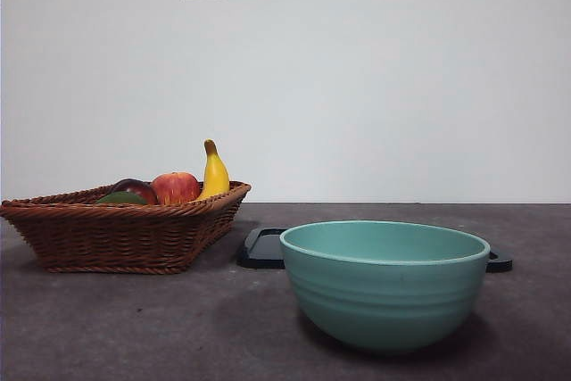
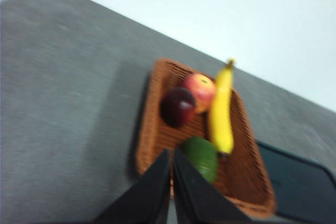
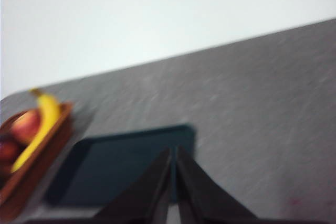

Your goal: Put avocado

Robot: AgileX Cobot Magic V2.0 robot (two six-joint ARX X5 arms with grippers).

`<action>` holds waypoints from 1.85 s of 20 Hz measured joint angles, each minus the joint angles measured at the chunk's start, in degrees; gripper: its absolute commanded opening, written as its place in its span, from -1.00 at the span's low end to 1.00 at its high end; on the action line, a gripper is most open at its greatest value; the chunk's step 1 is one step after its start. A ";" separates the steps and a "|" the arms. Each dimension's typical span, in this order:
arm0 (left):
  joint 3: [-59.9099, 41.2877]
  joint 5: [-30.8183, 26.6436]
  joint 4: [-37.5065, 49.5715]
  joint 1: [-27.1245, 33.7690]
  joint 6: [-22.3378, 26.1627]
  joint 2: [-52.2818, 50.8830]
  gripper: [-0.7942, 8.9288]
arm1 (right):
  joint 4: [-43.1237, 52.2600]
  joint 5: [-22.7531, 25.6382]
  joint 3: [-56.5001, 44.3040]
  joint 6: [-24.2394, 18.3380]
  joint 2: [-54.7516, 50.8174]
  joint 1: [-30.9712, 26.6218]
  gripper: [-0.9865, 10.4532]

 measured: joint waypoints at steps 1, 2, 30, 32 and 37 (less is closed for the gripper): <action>2.43 1.62 -1.60 0.00 0.70 1.88 -0.82 | -2.60 -2.27 2.75 -0.50 2.19 0.00 -0.81; 4.28 3.04 -2.91 0.00 1.51 3.39 -0.82 | -4.87 -4.04 4.96 -1.18 3.96 0.00 -0.81; 31.67 28.39 -37.42 -6.08 24.00 26.53 0.02 | -40.70 -20.26 34.45 -19.63 30.91 21.03 -0.05; 31.67 28.39 -37.35 -6.08 24.00 26.53 0.01 | -40.46 -20.26 34.45 -19.65 30.91 21.03 -0.05; 31.67 26.43 -34.25 -6.08 23.69 26.77 0.01 | -40.35 -20.26 34.45 -19.65 30.93 21.03 -0.05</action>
